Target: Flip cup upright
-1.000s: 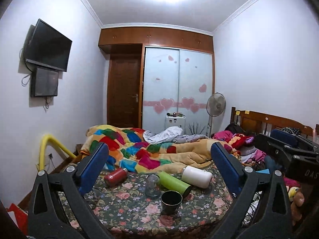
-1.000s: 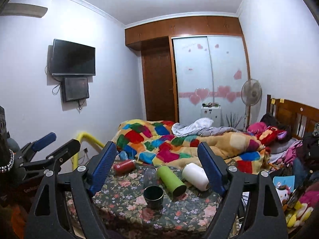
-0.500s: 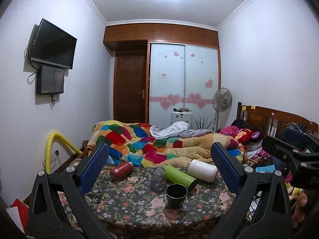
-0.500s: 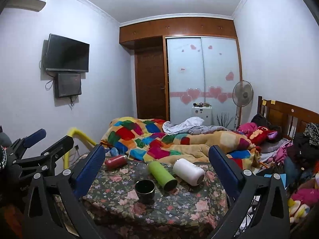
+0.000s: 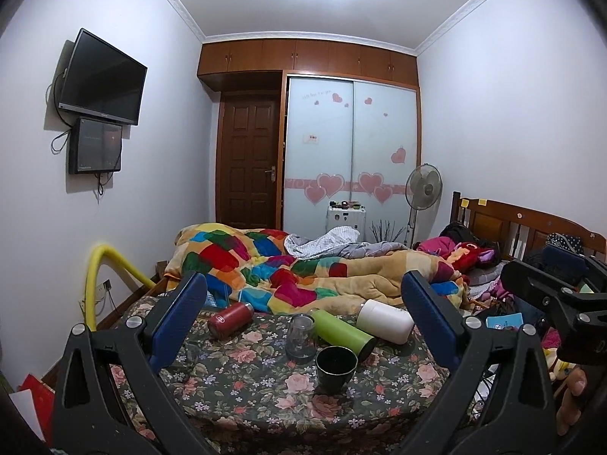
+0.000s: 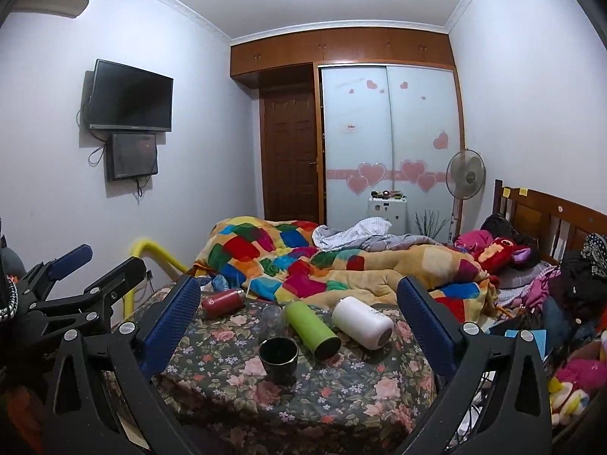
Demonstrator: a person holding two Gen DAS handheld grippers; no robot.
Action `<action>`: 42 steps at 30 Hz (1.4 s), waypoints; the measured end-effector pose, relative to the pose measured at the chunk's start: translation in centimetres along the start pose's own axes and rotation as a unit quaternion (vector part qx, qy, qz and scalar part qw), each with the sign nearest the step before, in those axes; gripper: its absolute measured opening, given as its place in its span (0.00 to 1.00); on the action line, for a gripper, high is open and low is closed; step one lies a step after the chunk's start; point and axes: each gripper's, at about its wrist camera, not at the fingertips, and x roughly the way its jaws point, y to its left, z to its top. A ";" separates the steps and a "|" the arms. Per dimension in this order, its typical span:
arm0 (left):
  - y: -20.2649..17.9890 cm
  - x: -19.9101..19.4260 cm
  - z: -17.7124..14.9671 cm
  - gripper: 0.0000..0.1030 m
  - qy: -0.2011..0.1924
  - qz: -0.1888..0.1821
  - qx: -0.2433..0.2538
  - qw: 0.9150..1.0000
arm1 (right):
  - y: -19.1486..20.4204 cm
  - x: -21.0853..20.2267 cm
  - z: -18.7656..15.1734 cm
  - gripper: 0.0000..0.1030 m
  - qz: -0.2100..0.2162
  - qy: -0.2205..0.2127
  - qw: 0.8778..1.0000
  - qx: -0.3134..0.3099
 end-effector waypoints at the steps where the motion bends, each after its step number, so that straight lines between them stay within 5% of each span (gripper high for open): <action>1: 0.0 0.1 0.0 1.00 0.001 0.000 0.001 1.000 | 0.0 0.0 0.0 1.00 0.000 0.001 1.000 0.000; 42: -0.3 0.7 -0.4 1.00 0.009 -0.010 0.002 1.000 | -0.2 0.0 0.0 1.00 0.002 0.011 1.000 -0.003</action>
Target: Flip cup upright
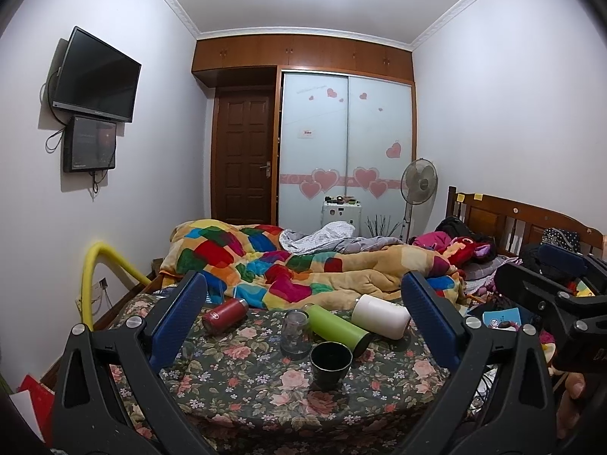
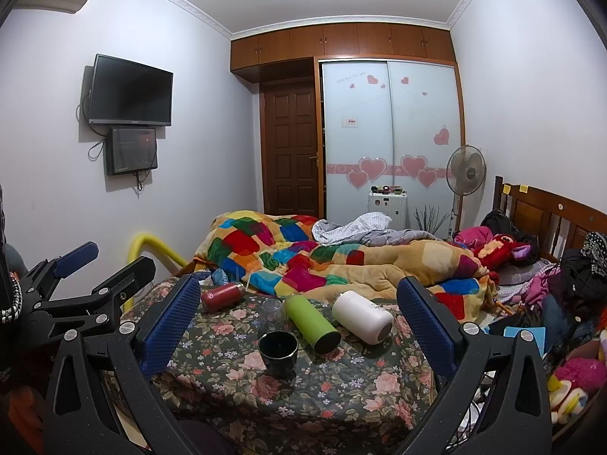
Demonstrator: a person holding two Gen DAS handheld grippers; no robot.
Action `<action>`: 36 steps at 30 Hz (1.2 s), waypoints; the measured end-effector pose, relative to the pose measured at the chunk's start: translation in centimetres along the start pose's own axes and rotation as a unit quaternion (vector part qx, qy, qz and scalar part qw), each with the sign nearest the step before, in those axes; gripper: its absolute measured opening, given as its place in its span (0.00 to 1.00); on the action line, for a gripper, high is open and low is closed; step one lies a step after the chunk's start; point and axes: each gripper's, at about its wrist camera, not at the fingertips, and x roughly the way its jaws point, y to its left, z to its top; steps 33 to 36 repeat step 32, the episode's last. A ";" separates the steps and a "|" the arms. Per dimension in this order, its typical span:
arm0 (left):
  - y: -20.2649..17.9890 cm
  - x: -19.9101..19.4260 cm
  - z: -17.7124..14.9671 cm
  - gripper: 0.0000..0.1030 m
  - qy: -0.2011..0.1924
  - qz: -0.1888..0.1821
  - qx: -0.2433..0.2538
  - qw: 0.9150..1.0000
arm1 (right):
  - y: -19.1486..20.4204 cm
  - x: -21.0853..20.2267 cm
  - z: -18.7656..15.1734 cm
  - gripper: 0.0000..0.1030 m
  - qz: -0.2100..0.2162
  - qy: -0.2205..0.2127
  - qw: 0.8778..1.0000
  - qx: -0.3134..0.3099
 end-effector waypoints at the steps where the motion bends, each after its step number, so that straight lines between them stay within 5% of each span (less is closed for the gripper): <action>1: 0.0 0.0 0.0 1.00 0.000 -0.001 0.000 1.000 | -0.1 -0.1 -0.1 1.00 0.000 0.000 1.000 0.000; 36: 1.3 0.6 0.0 1.00 -0.003 -0.009 -0.002 1.000 | -0.4 0.6 0.5 1.00 -0.009 0.003 1.000 -0.001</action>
